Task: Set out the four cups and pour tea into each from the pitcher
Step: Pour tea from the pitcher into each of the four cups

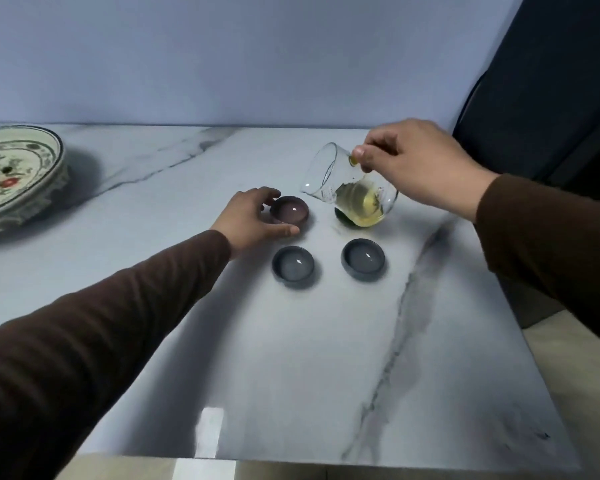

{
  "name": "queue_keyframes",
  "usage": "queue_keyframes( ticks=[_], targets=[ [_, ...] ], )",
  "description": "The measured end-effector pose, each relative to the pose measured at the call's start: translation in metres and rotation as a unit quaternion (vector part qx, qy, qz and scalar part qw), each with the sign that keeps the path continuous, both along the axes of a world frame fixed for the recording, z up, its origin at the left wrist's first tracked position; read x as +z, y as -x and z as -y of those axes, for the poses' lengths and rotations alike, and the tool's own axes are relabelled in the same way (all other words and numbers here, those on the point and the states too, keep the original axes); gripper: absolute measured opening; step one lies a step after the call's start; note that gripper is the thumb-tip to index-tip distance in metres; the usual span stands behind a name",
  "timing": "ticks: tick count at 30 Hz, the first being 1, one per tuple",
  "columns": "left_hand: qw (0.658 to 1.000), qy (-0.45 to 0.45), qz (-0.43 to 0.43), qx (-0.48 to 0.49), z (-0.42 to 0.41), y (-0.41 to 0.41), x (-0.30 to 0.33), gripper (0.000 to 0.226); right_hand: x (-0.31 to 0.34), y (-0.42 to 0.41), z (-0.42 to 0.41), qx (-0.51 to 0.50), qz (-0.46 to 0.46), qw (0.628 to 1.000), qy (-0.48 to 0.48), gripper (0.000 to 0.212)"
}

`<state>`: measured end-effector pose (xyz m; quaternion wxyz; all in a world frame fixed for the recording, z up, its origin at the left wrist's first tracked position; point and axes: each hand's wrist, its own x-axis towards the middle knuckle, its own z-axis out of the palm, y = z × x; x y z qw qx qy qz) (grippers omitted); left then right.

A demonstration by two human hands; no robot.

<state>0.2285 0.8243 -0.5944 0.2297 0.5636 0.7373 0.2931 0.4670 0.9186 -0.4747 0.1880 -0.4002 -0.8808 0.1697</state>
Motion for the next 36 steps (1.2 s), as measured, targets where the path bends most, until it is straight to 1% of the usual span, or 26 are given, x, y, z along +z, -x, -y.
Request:
queue_keyframes(
  ticks=[7,11,15,26,36],
  targets=[
    [0.999,-0.034,0.033,0.005,0.0,0.002,-0.009,0.075,0.001,0.016,-0.002,0.026,0.062,0.995,-0.075,0.033],
    [0.998,-0.035,0.048,0.01,-0.001,0.001,-0.006,0.062,0.008,0.023,-0.001,0.022,0.102,0.988,-0.113,0.032],
    [0.998,-0.035,0.051,0.013,-0.001,-0.001,-0.006,0.057,0.012,0.029,-0.001,0.029,0.135,0.982,-0.131,0.03],
    [0.998,-0.018,0.054,0.039,-0.002,-0.002,-0.008,0.064,0.023,0.044,0.001,0.076,0.161,0.973,-0.144,0.027],
    [0.997,-0.006,0.058,0.048,-0.002,-0.004,-0.007,0.068,0.03,0.054,0.006,0.087,0.189,0.96,-0.188,0.027]
  ],
)
